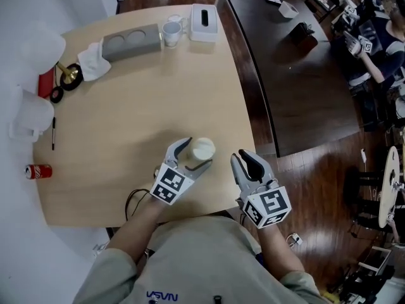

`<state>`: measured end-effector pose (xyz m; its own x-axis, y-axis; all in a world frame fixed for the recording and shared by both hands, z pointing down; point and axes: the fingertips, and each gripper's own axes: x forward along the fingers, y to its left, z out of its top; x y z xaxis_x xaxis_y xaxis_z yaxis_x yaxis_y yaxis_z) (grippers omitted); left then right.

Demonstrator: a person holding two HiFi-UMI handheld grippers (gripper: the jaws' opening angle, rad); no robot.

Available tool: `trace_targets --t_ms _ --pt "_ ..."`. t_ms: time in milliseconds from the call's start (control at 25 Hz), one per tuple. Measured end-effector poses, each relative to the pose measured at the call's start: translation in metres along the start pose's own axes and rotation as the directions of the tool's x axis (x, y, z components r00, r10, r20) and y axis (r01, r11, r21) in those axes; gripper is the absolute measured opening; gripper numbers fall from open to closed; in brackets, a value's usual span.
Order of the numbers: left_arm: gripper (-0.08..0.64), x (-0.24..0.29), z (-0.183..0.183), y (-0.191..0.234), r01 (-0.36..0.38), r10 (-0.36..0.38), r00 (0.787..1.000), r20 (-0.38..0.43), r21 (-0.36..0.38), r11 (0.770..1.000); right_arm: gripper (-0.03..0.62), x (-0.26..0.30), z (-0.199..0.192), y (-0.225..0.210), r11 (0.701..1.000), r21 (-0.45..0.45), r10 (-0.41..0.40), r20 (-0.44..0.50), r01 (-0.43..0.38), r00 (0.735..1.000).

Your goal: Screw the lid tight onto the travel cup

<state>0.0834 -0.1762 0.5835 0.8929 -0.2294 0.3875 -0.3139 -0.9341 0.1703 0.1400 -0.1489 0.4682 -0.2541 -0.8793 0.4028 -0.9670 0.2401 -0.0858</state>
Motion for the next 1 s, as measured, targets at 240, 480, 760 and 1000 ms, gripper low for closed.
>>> trace_targets --t_ms 240,480,760,1000 --pt "0.365 0.020 -0.010 0.002 0.012 -0.012 1.000 -0.019 -0.002 1.000 0.069 0.002 -0.015 -0.006 1.000 0.010 0.015 -0.038 -0.014 0.999" --pt "0.350 0.031 -0.020 0.004 0.010 -0.010 0.999 -0.033 -0.019 1.000 0.069 0.002 -0.015 -0.005 0.999 0.009 0.037 -0.048 -0.037 0.998" --pt "0.319 0.034 -0.024 0.005 0.030 -0.031 0.997 -0.072 -0.015 0.999 0.069 -0.001 -0.012 -0.004 0.999 0.014 0.052 -0.033 -0.052 0.998" --pt "0.323 0.012 -0.002 0.001 0.105 -0.112 0.992 -0.049 -0.136 0.985 0.069 -0.006 0.009 0.007 0.994 0.012 0.104 0.014 -0.104 0.994"
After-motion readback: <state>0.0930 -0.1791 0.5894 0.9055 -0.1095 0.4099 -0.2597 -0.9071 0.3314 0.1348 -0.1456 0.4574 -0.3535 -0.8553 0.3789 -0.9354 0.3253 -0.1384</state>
